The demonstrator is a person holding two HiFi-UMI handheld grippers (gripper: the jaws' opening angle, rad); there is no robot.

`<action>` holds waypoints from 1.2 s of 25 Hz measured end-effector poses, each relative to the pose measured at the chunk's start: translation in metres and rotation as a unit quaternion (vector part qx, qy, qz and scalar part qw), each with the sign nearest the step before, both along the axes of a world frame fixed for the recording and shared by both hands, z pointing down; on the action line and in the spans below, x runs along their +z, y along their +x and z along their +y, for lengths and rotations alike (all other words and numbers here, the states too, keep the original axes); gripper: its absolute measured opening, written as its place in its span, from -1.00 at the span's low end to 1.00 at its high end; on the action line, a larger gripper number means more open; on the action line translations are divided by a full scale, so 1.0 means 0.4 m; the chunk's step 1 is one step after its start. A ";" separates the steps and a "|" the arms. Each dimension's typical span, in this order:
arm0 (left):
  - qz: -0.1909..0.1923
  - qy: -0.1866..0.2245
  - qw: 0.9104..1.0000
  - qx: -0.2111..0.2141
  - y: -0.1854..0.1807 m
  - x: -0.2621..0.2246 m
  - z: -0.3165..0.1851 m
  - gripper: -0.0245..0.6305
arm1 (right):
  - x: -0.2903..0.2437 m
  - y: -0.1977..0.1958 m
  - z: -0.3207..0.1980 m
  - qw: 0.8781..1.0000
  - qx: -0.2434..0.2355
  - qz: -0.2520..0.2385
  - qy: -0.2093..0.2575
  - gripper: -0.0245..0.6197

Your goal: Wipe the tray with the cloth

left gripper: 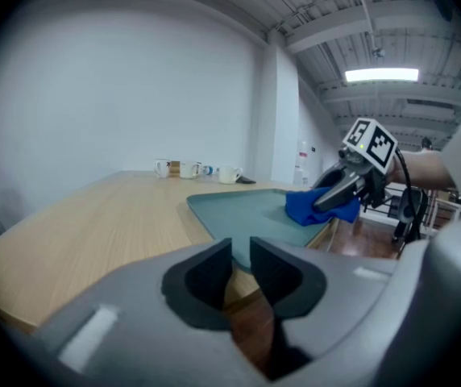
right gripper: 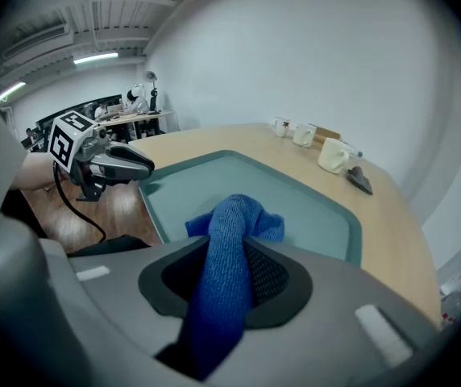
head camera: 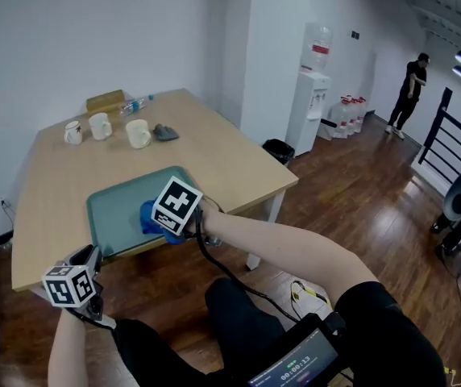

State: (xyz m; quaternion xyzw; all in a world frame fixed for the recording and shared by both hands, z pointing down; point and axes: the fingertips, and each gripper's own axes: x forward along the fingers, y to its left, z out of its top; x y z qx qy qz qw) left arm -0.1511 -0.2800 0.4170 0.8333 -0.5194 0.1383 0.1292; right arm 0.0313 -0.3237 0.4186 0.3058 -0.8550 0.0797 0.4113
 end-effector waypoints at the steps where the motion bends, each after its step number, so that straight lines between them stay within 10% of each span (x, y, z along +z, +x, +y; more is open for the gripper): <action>1: 0.005 -0.002 1.000 0.009 0.029 0.002 -0.001 -0.70 | 0.000 -0.005 0.005 1.000 -0.003 0.006 0.001 -0.58; 13: 0.005 -0.004 1.000 -0.004 0.039 -0.033 0.011 -0.70 | -0.015 -0.366 0.068 0.997 -0.075 -0.008 -0.011 -0.59; 24: 0.009 0.003 1.000 -0.008 0.036 -0.031 0.016 -0.72 | -0.032 -0.381 0.060 0.991 -0.115 -0.053 -0.052 -0.60; 30: 0.010 0.003 1.000 -0.006 0.038 -0.035 0.016 -0.72 | -0.100 -0.295 -0.077 0.989 -0.133 -0.043 0.037 -0.60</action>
